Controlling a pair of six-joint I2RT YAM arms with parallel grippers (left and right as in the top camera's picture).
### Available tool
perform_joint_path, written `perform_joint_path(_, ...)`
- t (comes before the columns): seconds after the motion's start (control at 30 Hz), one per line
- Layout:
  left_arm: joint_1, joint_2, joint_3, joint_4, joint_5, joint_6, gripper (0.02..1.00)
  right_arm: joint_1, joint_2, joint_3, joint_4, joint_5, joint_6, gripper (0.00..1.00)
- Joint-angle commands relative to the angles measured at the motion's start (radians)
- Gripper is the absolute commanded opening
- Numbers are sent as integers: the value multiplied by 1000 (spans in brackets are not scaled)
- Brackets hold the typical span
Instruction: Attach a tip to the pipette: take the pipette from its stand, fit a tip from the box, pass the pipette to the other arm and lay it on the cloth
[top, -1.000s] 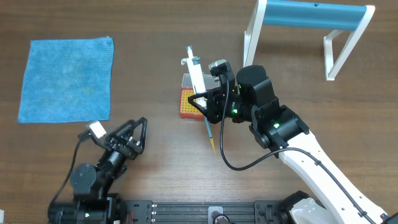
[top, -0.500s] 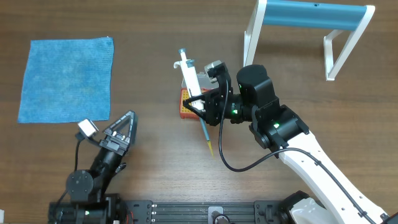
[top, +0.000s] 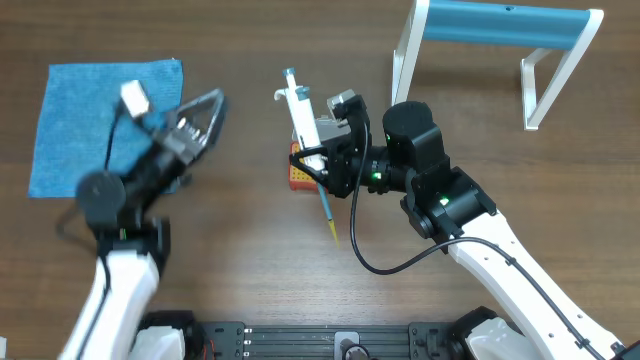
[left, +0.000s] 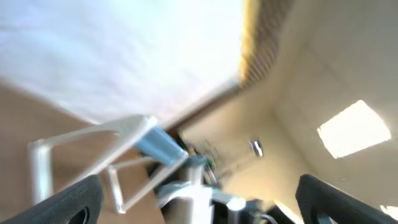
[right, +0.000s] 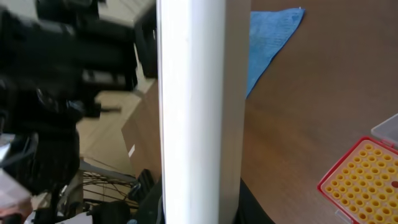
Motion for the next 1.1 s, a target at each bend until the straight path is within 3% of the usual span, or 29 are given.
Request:
perform_joint_path(0.03,-2,239,186,216,420,-34,996,0,-3,12,34,-16,31,82)
perform_joint_path(0.13,-36,310,219,280,484,-48,996,0,-3,12,53,-16,44,82)
perform_joint_path(0.23,-92,331,220,328,474,-43,996,0,-3,12,64,-18,77,82)
perform_joint_path(0.4,-167,332,220,409,435,-13,998,0,-3,12,91,-98,146,80)
perform_joint_path(0.73,-169,334,220,409,415,-10,996,12,-3,12,96,-162,163,80)
perform_joint_path(0.87,-169,334,220,409,396,-10,915,12,-3,12,97,-209,166,80)
perform_joint_path(0.93,-169,334,220,409,380,-10,720,12,-3,12,97,-208,166,80)
perform_joint_path(0.97,-169,334,220,409,373,-10,680,12,-3,12,97,-208,166,80)
perform_joint_path(1.0,-169,334,220,409,369,-10,470,12,-3,12,97,-208,166,80)
perform_joint_path(1.07,-169,334,220,409,370,-10,259,12,-3,12,97,-208,166,80)
perform_joint_path(1.1,-170,334,220,409,370,-10,84,12,-3,12,97,-208,166,80)
